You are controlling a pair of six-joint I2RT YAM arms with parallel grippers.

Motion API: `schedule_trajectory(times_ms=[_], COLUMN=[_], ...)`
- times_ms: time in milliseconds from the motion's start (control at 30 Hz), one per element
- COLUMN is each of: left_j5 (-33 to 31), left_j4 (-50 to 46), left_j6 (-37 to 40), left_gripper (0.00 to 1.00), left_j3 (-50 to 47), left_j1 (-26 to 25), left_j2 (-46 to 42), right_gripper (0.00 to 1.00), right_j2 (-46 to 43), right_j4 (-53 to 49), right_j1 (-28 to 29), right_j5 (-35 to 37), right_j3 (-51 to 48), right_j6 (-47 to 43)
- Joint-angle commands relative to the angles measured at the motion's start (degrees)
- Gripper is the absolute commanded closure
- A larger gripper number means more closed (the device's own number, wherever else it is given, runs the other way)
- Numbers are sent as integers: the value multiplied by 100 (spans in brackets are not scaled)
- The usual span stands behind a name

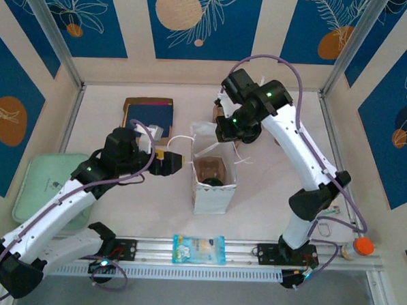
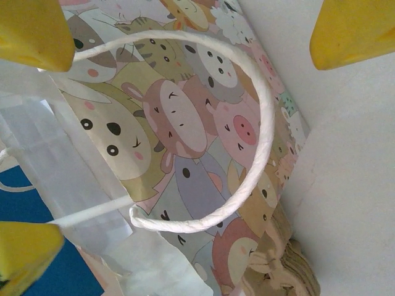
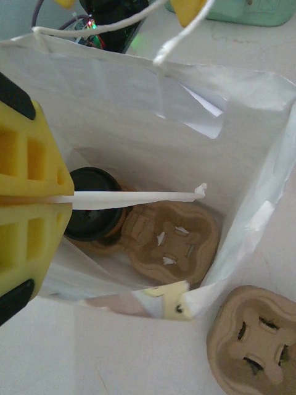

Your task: Pack the takeout coffee

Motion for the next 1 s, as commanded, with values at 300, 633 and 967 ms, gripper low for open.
schedule_trajectory(times_ms=[300, 633, 967], left_j5=[-175, -232, -286], left_j4=[-240, -366, -452], left_j6=[136, 136, 144], left_gripper=[3, 3, 3], left_j3=[201, 235, 263], left_j1=[-61, -61, -69], left_j2=[-197, -320, -388], right_gripper=[90, 83, 72], right_j2=[596, 826, 879], right_j4=[-346, -308, -482], right_j1=[95, 134, 214], right_j5=[-3, 66, 561], right_j3=[788, 937, 1600], right_j6=[-350, -338, -153])
